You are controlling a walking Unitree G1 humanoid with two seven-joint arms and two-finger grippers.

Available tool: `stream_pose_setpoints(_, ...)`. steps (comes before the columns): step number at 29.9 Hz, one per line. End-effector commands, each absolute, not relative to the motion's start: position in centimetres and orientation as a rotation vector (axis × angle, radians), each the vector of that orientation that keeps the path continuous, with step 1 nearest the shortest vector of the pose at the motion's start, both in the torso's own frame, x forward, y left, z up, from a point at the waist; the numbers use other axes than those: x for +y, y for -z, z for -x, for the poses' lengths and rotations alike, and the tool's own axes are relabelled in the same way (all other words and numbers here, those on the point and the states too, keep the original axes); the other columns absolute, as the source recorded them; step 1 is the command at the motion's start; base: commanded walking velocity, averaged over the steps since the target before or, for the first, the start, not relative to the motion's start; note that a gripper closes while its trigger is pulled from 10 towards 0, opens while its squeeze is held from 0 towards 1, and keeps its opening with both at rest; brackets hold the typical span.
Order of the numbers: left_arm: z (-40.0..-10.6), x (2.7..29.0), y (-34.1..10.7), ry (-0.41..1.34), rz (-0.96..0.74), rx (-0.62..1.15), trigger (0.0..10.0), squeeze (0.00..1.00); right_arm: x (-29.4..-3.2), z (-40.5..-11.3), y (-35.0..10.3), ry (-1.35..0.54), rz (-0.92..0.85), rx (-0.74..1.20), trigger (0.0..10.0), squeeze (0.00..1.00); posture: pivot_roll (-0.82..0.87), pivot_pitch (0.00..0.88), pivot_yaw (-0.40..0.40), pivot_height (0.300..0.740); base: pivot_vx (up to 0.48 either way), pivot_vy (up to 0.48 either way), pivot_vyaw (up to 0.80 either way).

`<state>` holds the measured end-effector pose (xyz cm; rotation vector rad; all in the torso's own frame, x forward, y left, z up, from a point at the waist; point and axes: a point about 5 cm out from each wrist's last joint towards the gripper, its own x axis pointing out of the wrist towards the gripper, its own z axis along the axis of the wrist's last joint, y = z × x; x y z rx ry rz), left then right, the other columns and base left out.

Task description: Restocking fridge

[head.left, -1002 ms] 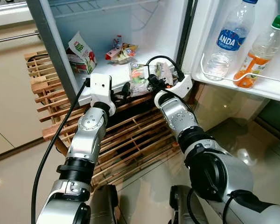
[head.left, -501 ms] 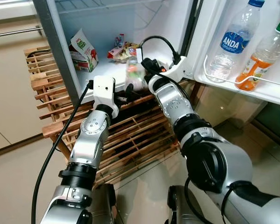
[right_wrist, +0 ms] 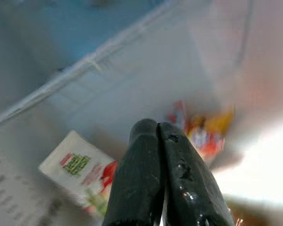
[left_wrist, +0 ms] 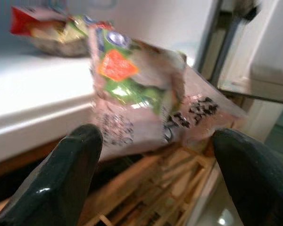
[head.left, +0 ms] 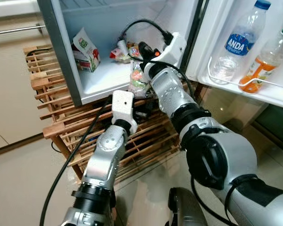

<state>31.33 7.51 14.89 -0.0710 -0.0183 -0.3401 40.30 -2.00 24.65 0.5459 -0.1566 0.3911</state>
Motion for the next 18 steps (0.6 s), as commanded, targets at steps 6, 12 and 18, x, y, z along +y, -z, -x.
stream_pose_setpoints(6, -31.0, 7.2, -14.6, 0.36, 0.06, 0.006, 10.0, 0.0, -3.3, -38.2, -22.1, -0.29, -0.465, -0.265, 10.0, 0.0, -0.01, 0.0, -0.03, 0.596, 0.0, 0.0, 0.0)
stream_pose_setpoints(12, -31.1, 7.3, -14.4, 0.37, -0.043, 0.007, 10.0, 0.0, -4.5, -36.4, -17.3, -0.244, -0.502, -0.122, 10.0, 0.0, -0.01, 0.0, -0.021, 0.596, 0.0, 0.0, 0.0)
stream_pose_setpoints(18, -31.7, 9.9, -12.5, 0.272, -0.137, 0.118, 10.0, 0.0, -6.6, -35.1, -11.5, -0.17, -0.612, 0.17, 10.0, 0.0, -0.01, 0.0, -0.009, 0.596, 0.0, 0.0, 0.0)
